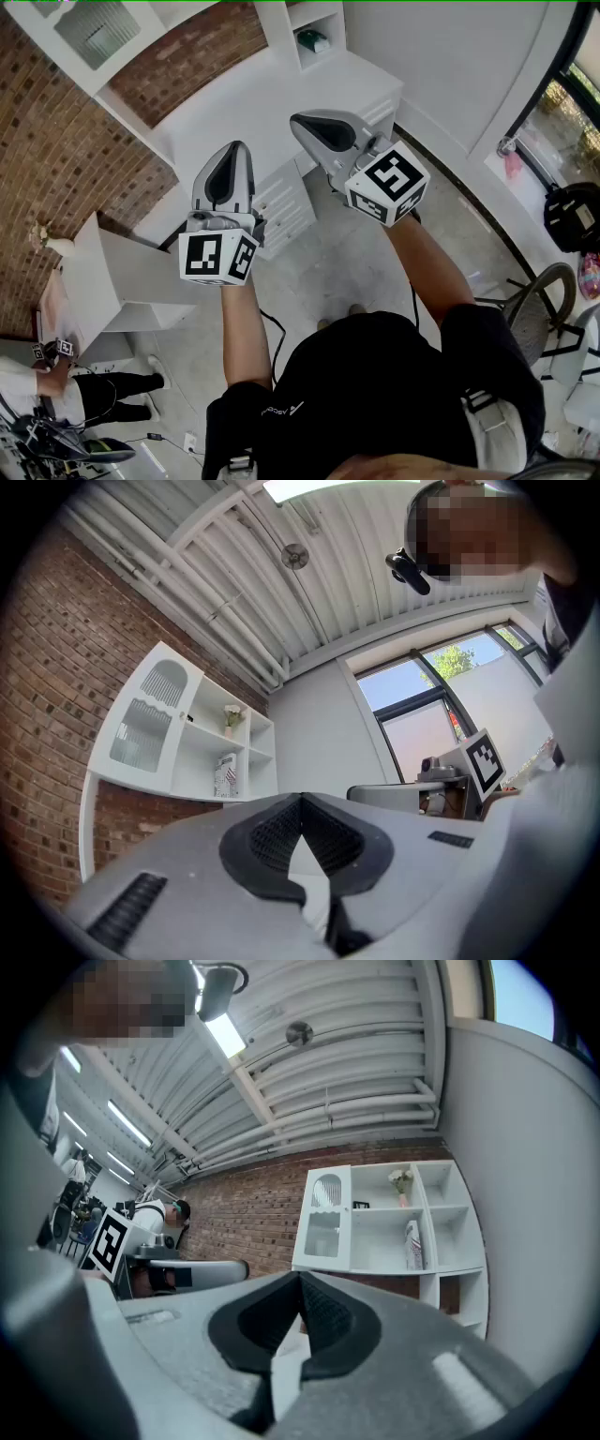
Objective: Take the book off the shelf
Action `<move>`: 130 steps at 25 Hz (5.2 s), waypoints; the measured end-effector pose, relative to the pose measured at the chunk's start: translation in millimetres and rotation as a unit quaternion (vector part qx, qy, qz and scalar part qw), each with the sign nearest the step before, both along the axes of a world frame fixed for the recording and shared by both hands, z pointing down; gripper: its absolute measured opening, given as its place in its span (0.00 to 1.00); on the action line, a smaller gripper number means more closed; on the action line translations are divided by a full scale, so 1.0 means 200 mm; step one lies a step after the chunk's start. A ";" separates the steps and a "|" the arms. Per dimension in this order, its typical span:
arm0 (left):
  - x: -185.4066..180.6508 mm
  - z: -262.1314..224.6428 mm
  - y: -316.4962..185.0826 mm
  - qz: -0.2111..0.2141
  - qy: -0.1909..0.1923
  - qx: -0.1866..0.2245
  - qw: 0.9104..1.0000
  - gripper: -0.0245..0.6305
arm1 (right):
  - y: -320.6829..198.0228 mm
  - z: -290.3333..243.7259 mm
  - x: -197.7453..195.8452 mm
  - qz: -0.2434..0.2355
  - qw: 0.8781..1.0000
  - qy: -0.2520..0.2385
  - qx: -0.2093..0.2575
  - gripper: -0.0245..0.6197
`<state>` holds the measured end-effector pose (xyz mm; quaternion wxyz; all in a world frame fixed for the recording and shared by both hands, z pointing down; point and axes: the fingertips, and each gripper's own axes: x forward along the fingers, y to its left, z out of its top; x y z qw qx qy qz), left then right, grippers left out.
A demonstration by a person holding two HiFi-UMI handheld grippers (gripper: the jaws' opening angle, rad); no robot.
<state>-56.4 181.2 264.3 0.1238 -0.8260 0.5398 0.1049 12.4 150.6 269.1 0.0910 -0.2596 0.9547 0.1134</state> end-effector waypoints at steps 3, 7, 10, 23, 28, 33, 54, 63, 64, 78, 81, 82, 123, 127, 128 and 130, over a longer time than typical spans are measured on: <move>0.01 -0.01 -0.03 -0.001 0.000 -0.001 1.000 0.03 | -0.04 0.00 0.02 -0.001 1.000 -0.012 -0.019 0.04; 0.07 0.01 -0.08 -0.004 0.001 0.000 1.000 0.03 | -0.10 0.01 0.11 0.003 0.999 -0.018 -0.035 0.04; 0.12 0.02 -0.14 -0.007 0.000 0.003 1.000 0.03 | -0.15 0.03 0.17 0.002 0.999 -0.017 -0.039 0.04; 0.17 -0.05 -0.51 -0.026 -0.015 0.008 1.000 0.03 | -0.56 -0.08 0.32 0.001 0.999 -0.022 -0.029 0.04; 0.07 -0.09 -0.74 -0.023 -0.009 0.016 1.000 0.03 | -0.83 -0.13 0.25 0.012 0.999 -0.023 -0.033 0.04; -0.09 -0.12 -1.05 -0.019 -0.004 0.031 0.999 0.03 | -1.14 -0.18 0.06 0.026 0.999 -0.010 -0.022 0.04; -0.56 -0.24 -2.40 0.034 -0.002 0.035 0.999 0.03 | -2.74 -0.50 -0.55 0.096 0.994 -0.013 -0.053 0.04; -0.50 -0.27 -2.77 -0.002 0.012 0.032 0.999 0.03 | -3.21 -0.65 -0.59 0.089 0.995 -0.004 -0.049 0.13; -0.50 -0.28 -2.80 -0.007 0.016 0.034 0.999 0.03 | -3.25 -0.66 -0.60 0.088 0.995 -0.001 -0.048 0.15; -0.53 -0.29 -2.93 -0.013 0.029 0.033 0.999 0.03 | -3.64 -0.71 -0.78 0.127 0.989 0.032 -0.063 0.40; -0.55 -0.31 -2.95 -0.007 0.028 0.037 0.999 0.03 | -3.71 -0.73 -0.79 0.146 0.986 0.031 -0.070 0.44; -0.56 -0.31 -2.95 -0.006 0.029 0.039 0.999 0.03 | -3.73 -0.74 -0.80 0.149 0.986 0.031 -0.073 0.45; -0.67 -0.34 -3.02 0.003 0.029 0.051 0.998 0.03 | -3.88 -0.82 -0.88 0.156 0.983 0.020 -0.100 0.28; -0.61 -0.35 -2.98 0.005 0.021 0.052 0.998 0.03 | -3.68 -0.85 -0.76 0.117 0.989 -0.011 -0.092 0.28; -0.60 -0.36 -2.97 0.005 0.019 0.053 0.998 0.03 | -3.62 -0.85 -0.72 0.107 0.990 -0.017 -0.089 0.28; -0.59 -0.37 -2.95 0.005 0.016 0.058 0.998 0.03 | -3.51 -0.85 -0.65 0.088 0.992 -0.028 -0.081 0.28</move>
